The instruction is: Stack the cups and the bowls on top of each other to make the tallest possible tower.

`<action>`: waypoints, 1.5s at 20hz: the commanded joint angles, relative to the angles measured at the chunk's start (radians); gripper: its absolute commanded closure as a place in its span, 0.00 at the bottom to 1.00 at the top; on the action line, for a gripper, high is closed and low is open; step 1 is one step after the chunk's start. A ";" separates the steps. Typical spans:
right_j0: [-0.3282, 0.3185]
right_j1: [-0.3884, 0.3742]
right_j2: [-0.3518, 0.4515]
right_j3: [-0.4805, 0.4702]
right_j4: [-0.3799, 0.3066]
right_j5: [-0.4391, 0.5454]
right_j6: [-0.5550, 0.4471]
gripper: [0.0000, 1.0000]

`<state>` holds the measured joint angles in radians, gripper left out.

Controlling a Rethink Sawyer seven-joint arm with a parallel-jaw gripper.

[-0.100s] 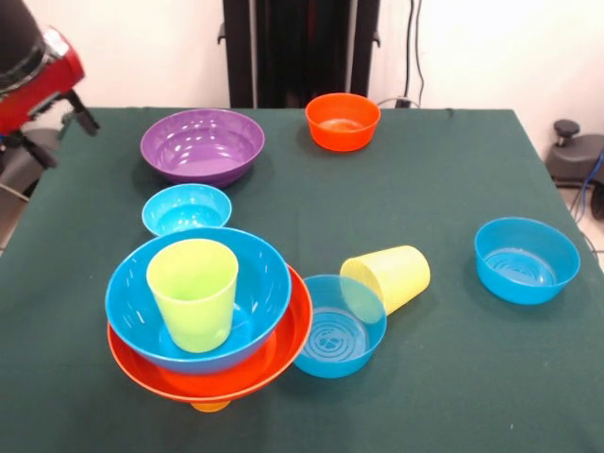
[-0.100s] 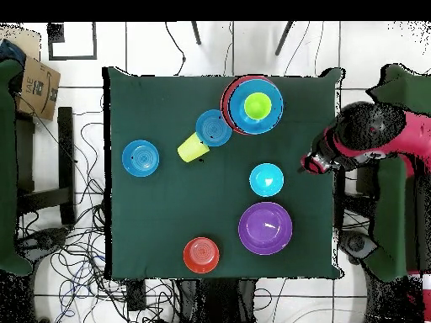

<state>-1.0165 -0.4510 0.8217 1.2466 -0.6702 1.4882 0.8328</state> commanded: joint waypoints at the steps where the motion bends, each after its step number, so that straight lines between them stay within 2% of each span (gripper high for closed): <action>1: 0.036 0.018 -0.067 0.147 0.022 -0.051 0.008 0.00; 10: 0.034 0.031 -0.088 0.193 0.030 -0.082 0.024 0.00; 18: 0.013 0.087 -0.107 0.197 -0.012 -0.129 -0.042 0.00; 30: 0.010 0.124 -0.127 0.179 -0.043 -0.218 -0.045 0.00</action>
<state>-1.0216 -0.3794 0.7781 1.3946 -0.6392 1.3672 0.8328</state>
